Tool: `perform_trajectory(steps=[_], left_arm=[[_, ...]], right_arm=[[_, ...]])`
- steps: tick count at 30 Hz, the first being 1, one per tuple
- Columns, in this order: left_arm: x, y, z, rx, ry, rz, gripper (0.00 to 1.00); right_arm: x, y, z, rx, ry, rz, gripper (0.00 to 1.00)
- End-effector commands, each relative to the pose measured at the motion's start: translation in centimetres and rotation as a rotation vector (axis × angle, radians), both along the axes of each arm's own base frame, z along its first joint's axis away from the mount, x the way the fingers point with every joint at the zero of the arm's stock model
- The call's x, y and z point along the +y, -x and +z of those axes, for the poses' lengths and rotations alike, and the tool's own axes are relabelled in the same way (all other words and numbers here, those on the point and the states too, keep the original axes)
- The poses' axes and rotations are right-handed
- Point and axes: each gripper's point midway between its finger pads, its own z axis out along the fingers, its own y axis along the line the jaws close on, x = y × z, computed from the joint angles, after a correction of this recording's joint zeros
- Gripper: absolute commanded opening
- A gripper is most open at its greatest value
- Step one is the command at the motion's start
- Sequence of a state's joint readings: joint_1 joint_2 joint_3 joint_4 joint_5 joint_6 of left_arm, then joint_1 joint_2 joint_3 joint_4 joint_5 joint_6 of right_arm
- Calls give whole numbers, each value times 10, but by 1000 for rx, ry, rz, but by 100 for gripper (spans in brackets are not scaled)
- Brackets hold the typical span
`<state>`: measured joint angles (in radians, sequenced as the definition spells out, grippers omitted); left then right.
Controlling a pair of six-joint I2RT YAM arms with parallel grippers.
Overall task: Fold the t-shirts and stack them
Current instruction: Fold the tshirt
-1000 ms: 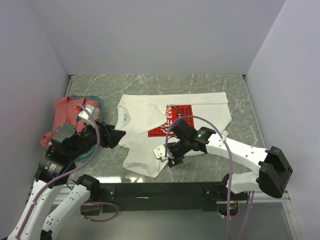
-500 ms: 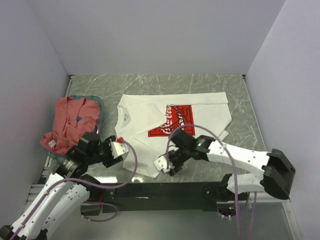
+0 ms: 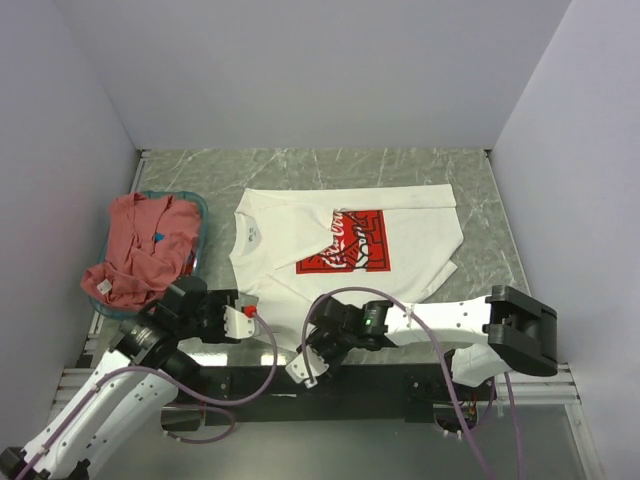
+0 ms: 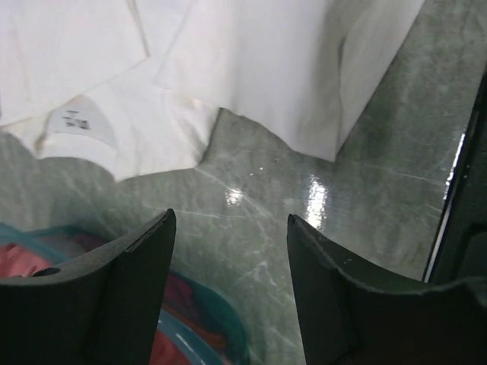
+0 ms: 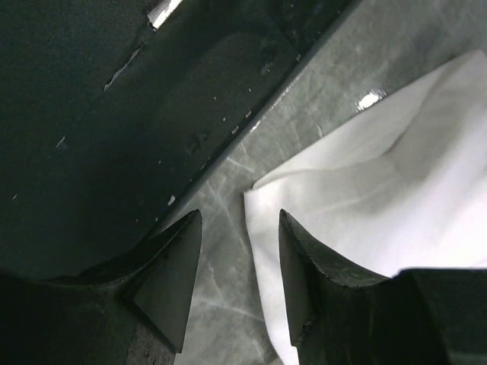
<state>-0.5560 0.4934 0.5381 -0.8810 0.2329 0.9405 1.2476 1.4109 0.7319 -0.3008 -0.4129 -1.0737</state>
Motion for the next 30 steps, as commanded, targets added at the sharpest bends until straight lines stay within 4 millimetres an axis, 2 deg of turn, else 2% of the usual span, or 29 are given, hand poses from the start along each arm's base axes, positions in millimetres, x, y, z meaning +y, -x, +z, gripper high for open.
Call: perform_trajectory(steps=[1, 8, 11, 14, 17, 19, 20, 21, 22, 23, 25, 26, 30], left_arm=[[4, -4, 8, -91, 1, -10, 66], [3, -1, 14, -123, 28, -21, 66], [-2, -2, 15, -122, 31, -46, 66], [-6, -4, 15, -123, 38, -67, 67], [-12, -5, 16, -121, 55, -91, 67], [-15, -4, 14, -115, 54, -114, 66], [-18, -3, 13, -100, 60, -128, 66], [-20, -2, 12, -96, 61, -139, 66], [-22, -1, 11, -91, 65, -153, 66], [-25, 0, 10, -83, 71, -163, 65], [-31, 3, 10, -76, 88, -197, 65], [-34, 5, 9, -64, 90, -211, 65], [-47, 15, 7, -26, 100, -298, 63]], right_arm=[[19, -7, 2, -92, -38, 10, 52], [19, -9, -19, -105, 26, 1, 46], [20, -11, -26, -97, 47, -15, 41], [22, -12, -26, -93, 54, -33, 31], [17, -12, -24, -88, 54, -43, 9], [10, -16, -21, -77, 50, -59, 0], [10, -19, -12, -79, 23, -67, 0], [3, -21, -11, -73, 22, -73, 0], [-4, -30, -8, -68, 19, -102, 0], [-5, -30, 4, -55, -19, -91, 0], [-18, -32, 7, -31, -15, -96, 0], [-21, -36, 14, -28, -40, -95, 0], [-37, -28, 5, 7, -17, -77, 0]])
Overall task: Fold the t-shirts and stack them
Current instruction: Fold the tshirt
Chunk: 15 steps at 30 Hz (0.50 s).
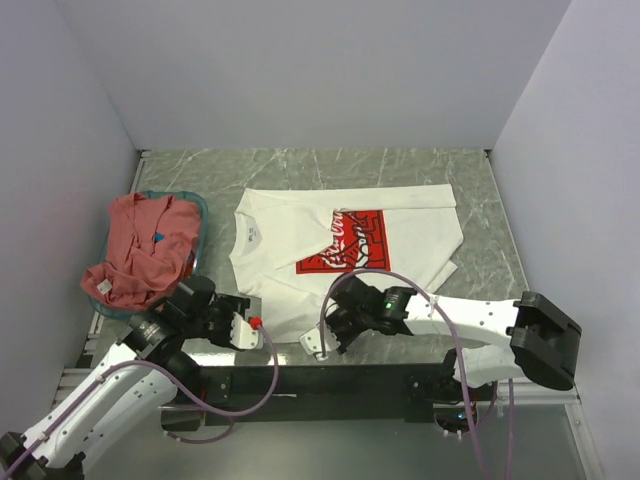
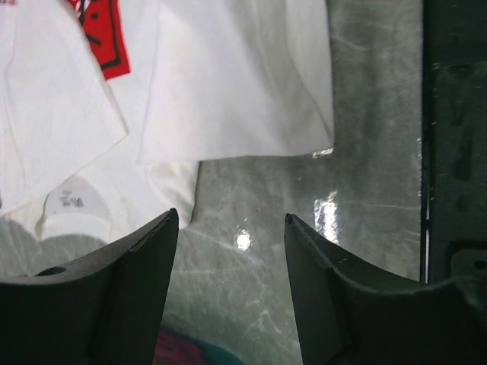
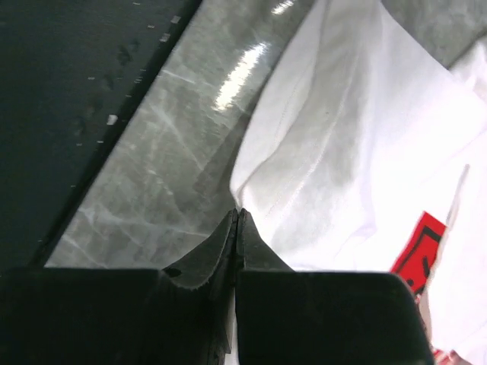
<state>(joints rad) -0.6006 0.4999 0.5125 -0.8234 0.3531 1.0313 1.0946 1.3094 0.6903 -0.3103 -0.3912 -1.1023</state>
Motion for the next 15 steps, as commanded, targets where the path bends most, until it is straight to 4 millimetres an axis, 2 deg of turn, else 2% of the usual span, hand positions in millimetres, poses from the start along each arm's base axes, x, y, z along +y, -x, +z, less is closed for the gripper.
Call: perform_trajectory(steps=[1, 5, 11, 15], left_arm=[[-23, 10, 6, 5, 47, -134, 63], [-32, 17, -2, 22, 13, -222, 62], [-37, 15, -29, 4, -88, -293, 62], [-45, 19, -35, 10, -83, -332, 63]], right_arm=[[-13, 21, -10, 71, 17, 68, 0], [-8, 20, -3, 150, -24, 40, 0], [-6, -20, 26, 209, -138, -95, 0], [-10, -35, 27, 240, -153, -140, 0]])
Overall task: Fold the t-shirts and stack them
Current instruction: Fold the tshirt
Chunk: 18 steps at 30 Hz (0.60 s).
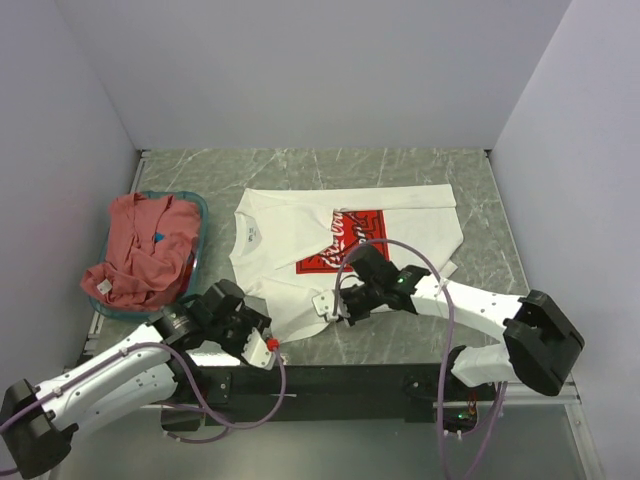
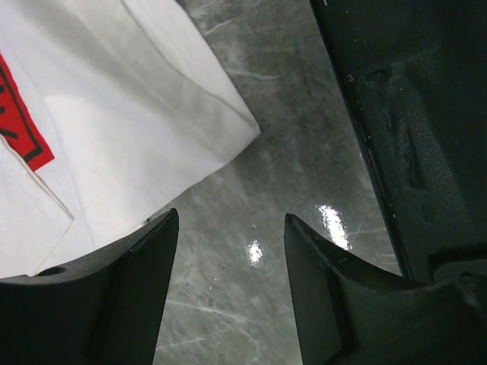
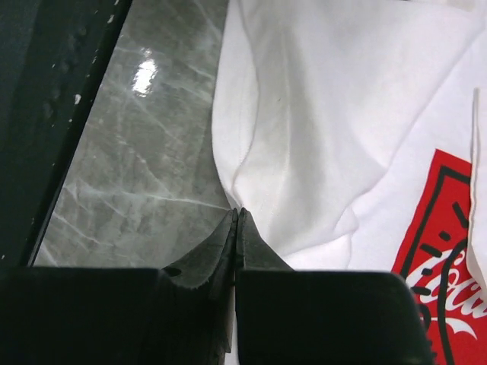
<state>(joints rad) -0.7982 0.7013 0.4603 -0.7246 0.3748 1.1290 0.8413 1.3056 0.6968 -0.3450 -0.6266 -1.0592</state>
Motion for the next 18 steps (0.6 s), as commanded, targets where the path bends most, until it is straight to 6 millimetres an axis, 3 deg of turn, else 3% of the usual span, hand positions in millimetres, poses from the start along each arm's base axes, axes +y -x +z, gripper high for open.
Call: perform_trajectory(steps=[1, 8, 18], left_arm=[[-12, -2, 1, -47, 25, -66, 63], [-27, -10, 1, -98, 60, -86, 63], [-48, 3, -13, -72, 55, -168, 52]], right_arm=[[9, -9, 19, 46, -72, -17, 0], [13, -14, 25, 124, -79, -20, 0], [14, -15, 30, 137, -95, -29, 0]])
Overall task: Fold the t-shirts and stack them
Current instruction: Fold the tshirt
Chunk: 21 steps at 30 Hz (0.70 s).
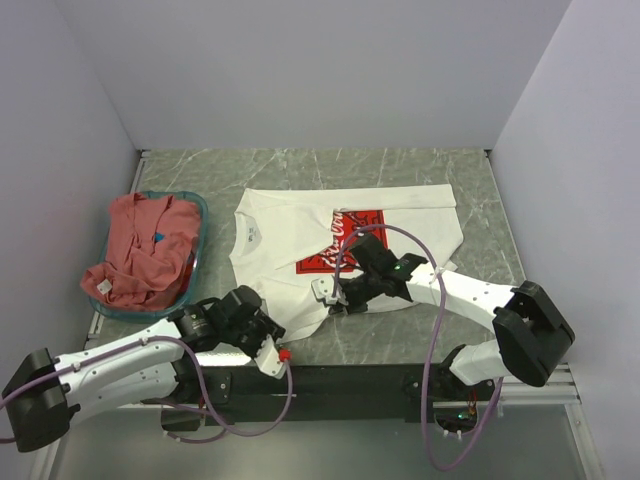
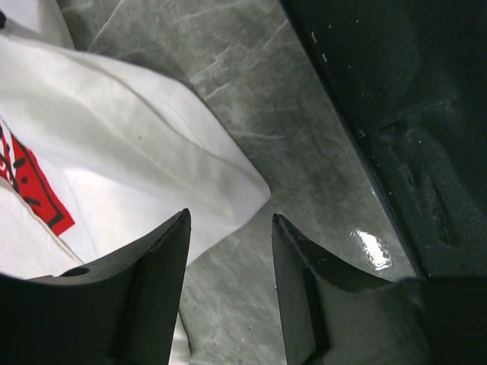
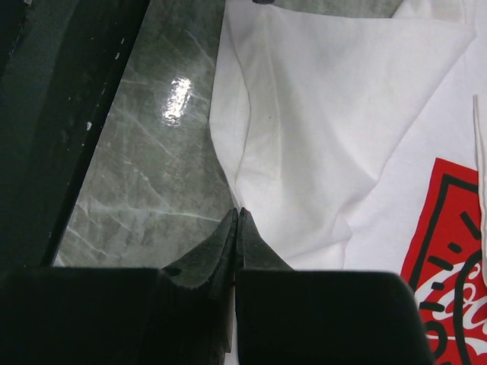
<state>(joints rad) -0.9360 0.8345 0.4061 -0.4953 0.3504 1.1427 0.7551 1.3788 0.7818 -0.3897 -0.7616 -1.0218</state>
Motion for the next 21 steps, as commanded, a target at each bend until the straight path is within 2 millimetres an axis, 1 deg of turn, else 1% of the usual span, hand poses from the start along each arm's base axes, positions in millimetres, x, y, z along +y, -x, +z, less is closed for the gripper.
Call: perform_trajectory(steps=[1, 5, 9, 12, 17, 21], left_arm=[[-12, 1, -1, -12, 19, -37, 52], [-13, 3, -8, -11, 1, -48, 48], [-10, 5, -18, -4, -24, -42, 42], [-7, 1, -21, -21, -36, -30, 42], [-2, 2, -30, -15, -72, -31, 43], [-1, -5, -31, -46, -81, -12, 42]], right_arm=[[8, -4, 18, 7, -47, 5, 0], [7, -3, 19, 9, -50, 5, 0], [6, -3, 20, 8, -56, 3, 0], [6, -3, 21, 13, -58, 4, 0], [6, -2, 21, 14, -59, 8, 0], [6, -1, 22, 14, -65, 11, 0]])
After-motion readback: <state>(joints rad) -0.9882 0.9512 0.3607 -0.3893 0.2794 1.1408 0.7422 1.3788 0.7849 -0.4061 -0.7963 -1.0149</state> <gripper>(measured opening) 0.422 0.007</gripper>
